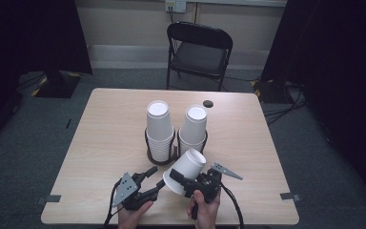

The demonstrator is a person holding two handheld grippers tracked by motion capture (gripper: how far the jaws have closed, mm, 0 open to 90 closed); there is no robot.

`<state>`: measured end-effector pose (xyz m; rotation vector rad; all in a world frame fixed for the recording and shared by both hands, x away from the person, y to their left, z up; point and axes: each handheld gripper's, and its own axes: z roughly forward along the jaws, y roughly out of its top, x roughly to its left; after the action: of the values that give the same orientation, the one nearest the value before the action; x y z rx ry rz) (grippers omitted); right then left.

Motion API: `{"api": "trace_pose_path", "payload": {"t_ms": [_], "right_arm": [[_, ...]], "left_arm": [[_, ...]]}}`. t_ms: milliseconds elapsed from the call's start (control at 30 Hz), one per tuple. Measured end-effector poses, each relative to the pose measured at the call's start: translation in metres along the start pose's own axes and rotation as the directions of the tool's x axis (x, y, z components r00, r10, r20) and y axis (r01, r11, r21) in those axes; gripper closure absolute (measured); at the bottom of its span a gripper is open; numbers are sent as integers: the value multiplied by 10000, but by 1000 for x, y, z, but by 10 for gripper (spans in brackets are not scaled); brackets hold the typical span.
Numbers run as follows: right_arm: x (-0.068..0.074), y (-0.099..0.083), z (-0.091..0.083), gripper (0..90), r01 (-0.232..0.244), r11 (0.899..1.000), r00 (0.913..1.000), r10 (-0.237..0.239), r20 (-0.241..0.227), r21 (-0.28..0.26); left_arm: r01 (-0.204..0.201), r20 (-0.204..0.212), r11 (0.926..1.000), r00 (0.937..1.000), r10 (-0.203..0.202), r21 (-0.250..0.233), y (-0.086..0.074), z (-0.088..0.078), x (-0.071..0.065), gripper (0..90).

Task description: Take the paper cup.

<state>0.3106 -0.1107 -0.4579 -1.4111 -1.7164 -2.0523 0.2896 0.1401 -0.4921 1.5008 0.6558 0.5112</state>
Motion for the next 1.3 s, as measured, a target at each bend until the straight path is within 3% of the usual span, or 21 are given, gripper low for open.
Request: {"api": "trace_pose_path", "payload": {"t_ms": [300, 467, 600, 767, 933, 1233, 1300], "right_arm": [[5, -5, 7, 146, -299, 9983, 9995, 305, -116, 501], [5, -9, 11, 147, -510, 9953, 9985, 524, -149, 825], [6, -12, 15, 147, -534, 9921, 9981, 564, -234, 1139], [6, -17, 21, 143, -659, 9836, 9972, 708, -237, 1681], [4, -16, 21, 127, -769, 9837, 9955, 847, -417, 1625], [4, -12, 17, 128, -572, 9888, 9980, 601, -169, 1379], [5, -10, 15, 130, -561, 9915, 9982, 580, -133, 1175]], "left_arm": [[-607, 145, 9979, 9980, 611, -223, -3, 9, -6, 576], [-562, 166, 9978, 9982, 568, -360, -2, 12, -7, 635], [-711, 33, 9968, 9975, 712, -368, -2, 14, -8, 660], [-910, -200, 9951, 9957, 902, -400, -4, 12, -9, 759], [-872, -121, 9955, 9962, 868, -364, -3, 11, -9, 802], [-764, 59, 9964, 9970, 767, -363, -3, 10, -7, 833], [-631, 298, 9974, 9975, 641, -334, -3, 10, -6, 836]]}}
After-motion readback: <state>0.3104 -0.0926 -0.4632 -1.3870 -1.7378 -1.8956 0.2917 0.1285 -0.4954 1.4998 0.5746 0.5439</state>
